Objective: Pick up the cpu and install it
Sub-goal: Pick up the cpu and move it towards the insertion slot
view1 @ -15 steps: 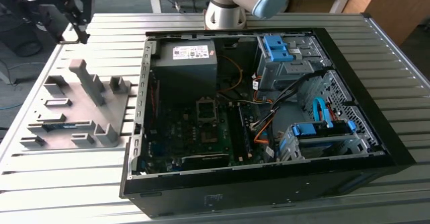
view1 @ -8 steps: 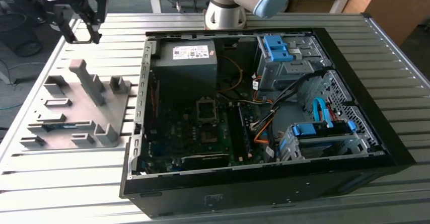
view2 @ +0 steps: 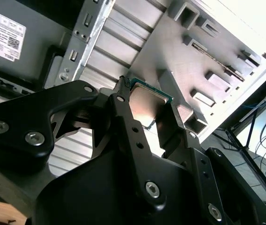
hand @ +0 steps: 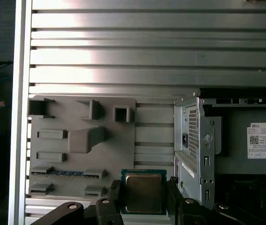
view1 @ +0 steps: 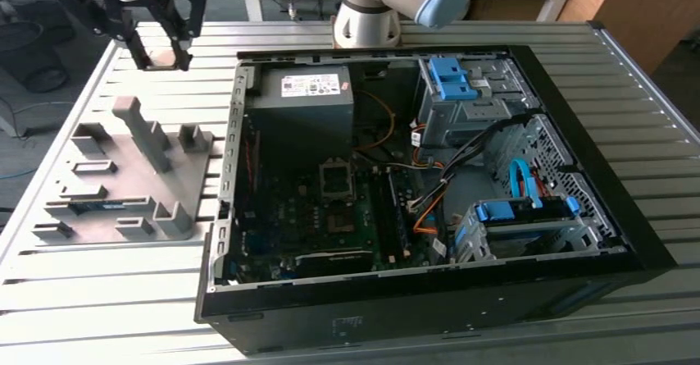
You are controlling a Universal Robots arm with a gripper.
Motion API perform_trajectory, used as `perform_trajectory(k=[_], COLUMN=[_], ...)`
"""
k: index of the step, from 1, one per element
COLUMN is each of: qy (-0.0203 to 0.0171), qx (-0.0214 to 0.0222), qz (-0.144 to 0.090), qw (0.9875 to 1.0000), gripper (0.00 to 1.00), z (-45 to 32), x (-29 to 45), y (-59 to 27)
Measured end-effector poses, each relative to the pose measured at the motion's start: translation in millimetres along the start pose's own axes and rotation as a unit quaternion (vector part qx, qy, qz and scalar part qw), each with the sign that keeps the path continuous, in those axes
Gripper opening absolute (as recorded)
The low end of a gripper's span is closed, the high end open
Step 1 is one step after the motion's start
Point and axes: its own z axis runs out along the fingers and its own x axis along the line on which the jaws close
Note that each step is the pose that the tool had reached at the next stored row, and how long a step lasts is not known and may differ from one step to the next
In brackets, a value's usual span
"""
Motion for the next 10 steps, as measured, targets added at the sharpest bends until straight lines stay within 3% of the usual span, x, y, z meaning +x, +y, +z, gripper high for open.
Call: perform_trajectory(k=[10], qy=[0.0015], qx=[0.0000], qz=[0.000], qw=[1.0000], gripper=[0.47], z=[-1.6], x=[-34.6], y=[-0.2])
